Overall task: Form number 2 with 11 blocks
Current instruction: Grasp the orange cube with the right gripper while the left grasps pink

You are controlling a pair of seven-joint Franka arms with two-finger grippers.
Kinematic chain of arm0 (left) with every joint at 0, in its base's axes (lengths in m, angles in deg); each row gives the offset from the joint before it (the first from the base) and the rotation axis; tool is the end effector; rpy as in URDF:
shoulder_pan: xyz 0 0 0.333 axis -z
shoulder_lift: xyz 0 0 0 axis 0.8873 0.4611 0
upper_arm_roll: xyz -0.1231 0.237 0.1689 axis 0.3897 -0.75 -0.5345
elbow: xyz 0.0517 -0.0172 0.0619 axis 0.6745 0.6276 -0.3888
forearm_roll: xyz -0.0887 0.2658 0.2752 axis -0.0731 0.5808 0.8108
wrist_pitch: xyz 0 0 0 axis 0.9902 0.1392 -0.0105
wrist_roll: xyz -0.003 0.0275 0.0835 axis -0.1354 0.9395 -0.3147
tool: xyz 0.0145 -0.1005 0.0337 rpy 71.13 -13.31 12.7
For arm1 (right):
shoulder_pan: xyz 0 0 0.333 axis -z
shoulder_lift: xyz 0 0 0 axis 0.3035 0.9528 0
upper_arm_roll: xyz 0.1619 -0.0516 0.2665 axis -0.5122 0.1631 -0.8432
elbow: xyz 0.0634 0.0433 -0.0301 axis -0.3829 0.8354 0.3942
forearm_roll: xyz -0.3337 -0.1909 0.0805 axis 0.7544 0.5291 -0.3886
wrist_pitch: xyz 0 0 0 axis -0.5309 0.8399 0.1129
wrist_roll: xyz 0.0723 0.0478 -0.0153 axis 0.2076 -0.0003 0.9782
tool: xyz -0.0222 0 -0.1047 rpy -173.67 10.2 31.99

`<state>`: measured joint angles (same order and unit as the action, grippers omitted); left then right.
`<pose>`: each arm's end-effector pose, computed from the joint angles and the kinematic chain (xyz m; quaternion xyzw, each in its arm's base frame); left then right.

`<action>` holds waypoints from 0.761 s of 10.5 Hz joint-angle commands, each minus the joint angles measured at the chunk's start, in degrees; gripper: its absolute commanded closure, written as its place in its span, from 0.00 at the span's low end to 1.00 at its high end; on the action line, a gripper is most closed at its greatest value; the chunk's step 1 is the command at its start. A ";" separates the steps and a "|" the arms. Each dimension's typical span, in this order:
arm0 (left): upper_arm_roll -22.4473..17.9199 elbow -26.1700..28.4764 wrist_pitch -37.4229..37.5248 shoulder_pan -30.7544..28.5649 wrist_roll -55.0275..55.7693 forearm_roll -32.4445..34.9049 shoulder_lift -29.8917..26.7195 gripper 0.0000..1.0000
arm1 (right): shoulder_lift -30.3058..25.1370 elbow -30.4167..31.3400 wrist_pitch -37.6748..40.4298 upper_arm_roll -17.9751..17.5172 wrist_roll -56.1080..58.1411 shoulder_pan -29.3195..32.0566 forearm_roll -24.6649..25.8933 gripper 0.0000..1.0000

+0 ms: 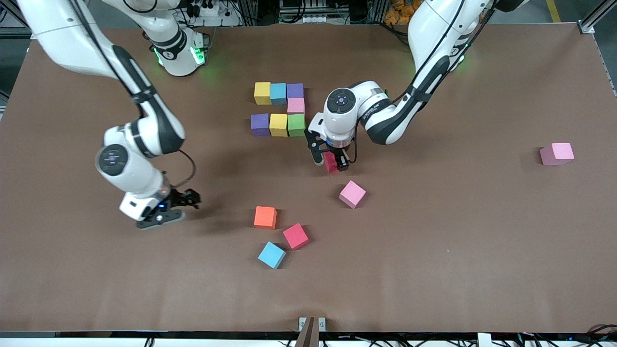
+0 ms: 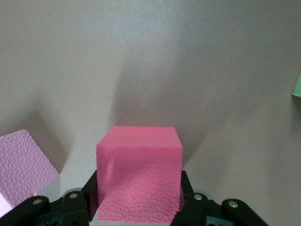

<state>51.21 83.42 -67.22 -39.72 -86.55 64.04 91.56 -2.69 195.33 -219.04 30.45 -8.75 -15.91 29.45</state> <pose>0.4389 -0.4476 0.2060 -0.8076 0.5894 -0.0104 0.0154 0.6320 0.1561 0.2574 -0.9939 -0.0921 -0.0569 0.0192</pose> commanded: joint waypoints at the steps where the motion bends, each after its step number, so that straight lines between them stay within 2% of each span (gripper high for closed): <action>1: 0.09 1.31 -1.15 -0.41 0.58 1.34 -1.44 0.57 | 4.87 -8.44 3.26 0.28 -16.35 -6.47 -0.52 0.00; 3: 0.17 1.40 -1.15 -0.32 1.02 1.34 -1.62 0.69 | 10.31 -17.05 4.67 0.37 -32.45 -13.24 -1.14 0.00; 4: 0.17 1.31 -1.15 -0.32 1.02 1.34 -1.62 0.75 | 12.51 -19.52 4.67 0.37 -36.17 -15.44 -0.97 0.00; 6: 0.26 1.31 -1.15 -0.32 1.20 1.34 -1.97 0.86 | 15.69 -23.31 4.67 0.81 -40.41 -18.53 -0.88 0.00; 8: 0.26 1.23 -1.15 -0.49 1.29 1.34 -1.97 0.91 | 18.24 -26.30 4.67 0.90 -41.05 -19.33 -0.62 0.00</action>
<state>51.27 83.42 -67.69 -39.78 -86.47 64.04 91.04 12.41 173.90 -215.57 30.95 -48.91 -34.91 28.94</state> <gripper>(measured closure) 0.458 0.000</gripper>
